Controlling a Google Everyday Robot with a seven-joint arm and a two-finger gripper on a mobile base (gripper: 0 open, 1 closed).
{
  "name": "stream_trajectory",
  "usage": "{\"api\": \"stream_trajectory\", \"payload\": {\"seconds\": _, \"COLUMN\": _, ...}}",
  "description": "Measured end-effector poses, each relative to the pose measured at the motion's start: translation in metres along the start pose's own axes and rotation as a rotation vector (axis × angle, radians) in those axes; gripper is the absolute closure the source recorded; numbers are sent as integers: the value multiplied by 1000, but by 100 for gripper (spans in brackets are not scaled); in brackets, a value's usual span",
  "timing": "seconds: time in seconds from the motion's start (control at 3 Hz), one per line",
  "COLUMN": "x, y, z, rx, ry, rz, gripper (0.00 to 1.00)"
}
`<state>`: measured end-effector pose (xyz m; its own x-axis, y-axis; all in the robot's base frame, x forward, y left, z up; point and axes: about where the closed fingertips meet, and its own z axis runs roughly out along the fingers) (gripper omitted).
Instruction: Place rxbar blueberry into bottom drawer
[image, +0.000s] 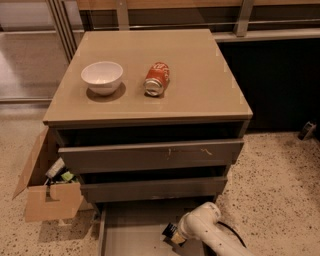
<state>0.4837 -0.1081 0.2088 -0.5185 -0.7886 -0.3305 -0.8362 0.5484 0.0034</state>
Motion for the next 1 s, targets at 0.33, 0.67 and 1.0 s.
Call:
{"api": "stream_trajectory", "payload": {"seconds": 0.33, "x": -5, "y": 0, "z": 18, "rx": -42, "ry": 15, "rz": 1, "gripper": 100}}
{"api": "stream_trajectory", "payload": {"seconds": 0.67, "x": -3, "y": 1, "z": 29, "rx": -66, "ry": 20, "rz": 11, "gripper": 100}}
{"api": "stream_trajectory", "payload": {"seconds": 1.0, "x": 0, "y": 0, "z": 43, "rx": -90, "ry": 19, "rz": 33, "gripper": 100}}
